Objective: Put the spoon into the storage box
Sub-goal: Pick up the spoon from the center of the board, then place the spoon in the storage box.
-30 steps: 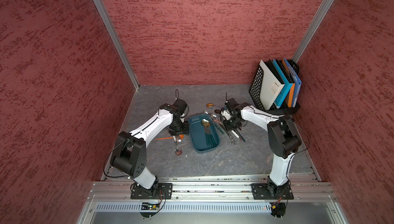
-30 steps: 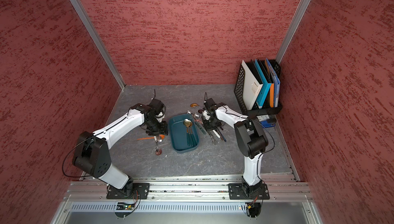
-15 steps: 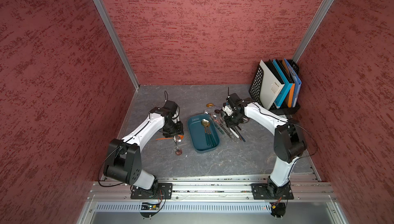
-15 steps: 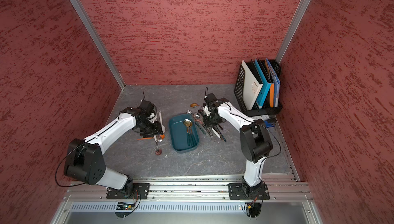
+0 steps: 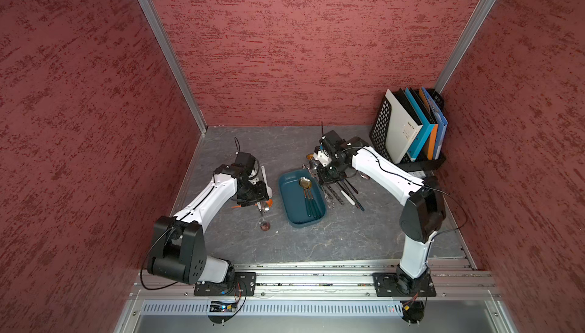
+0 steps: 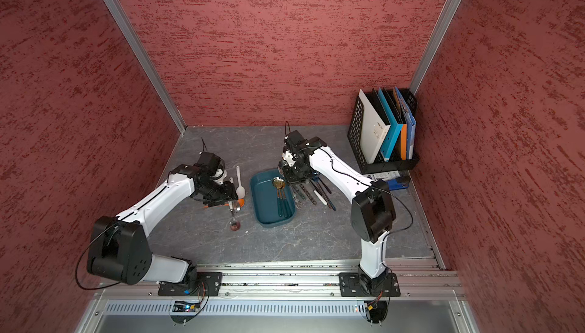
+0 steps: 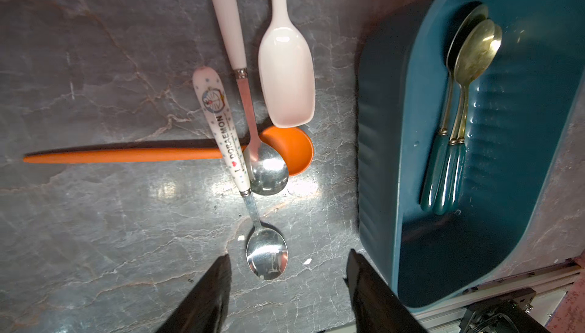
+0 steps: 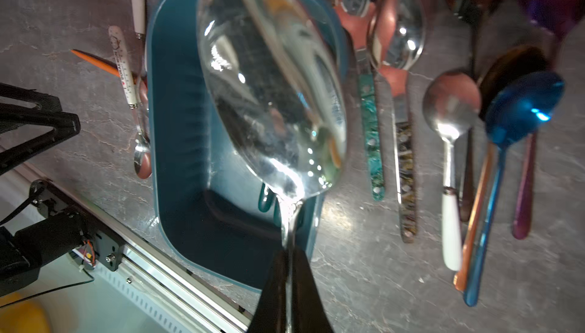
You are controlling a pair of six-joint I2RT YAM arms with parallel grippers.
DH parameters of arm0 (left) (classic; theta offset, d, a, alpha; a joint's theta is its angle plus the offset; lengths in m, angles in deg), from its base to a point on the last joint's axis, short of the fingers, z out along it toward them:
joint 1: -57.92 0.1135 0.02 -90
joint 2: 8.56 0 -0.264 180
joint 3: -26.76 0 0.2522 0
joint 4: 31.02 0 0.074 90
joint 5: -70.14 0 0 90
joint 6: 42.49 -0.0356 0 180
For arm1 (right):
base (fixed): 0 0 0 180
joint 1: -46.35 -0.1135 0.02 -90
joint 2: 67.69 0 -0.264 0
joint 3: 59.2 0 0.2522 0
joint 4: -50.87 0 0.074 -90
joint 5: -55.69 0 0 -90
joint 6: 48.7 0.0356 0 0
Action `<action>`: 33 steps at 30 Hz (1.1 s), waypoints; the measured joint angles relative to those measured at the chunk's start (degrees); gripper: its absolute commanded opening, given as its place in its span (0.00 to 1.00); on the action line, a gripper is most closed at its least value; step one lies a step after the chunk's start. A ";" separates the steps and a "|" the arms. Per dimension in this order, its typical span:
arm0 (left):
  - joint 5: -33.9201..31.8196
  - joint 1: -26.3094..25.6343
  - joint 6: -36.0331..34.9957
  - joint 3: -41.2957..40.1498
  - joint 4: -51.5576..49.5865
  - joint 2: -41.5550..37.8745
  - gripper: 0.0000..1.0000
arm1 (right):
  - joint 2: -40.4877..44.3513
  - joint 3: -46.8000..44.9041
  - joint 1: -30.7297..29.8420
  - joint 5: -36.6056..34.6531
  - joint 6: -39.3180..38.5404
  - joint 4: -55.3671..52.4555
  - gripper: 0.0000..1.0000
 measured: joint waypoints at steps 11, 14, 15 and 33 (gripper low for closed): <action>1.16 0.24 -0.11 -0.42 1.73 -1.62 0.62 | -8.83 4.87 -1.84 0.72 1.53 -2.95 0.03; 1.42 0.24 -0.46 -0.37 2.05 -0.92 0.62 | -9.44 5.05 -1.99 0.94 1.97 -3.08 0.03; 1.53 0.24 -0.48 -0.37 2.08 -0.63 0.62 | -9.66 5.16 -2.01 1.01 2.08 -3.10 0.03; 1.62 -0.26 -1.53 1.22 1.95 2.64 0.63 | -18.69 8.59 -2.25 1.73 2.27 -2.86 0.02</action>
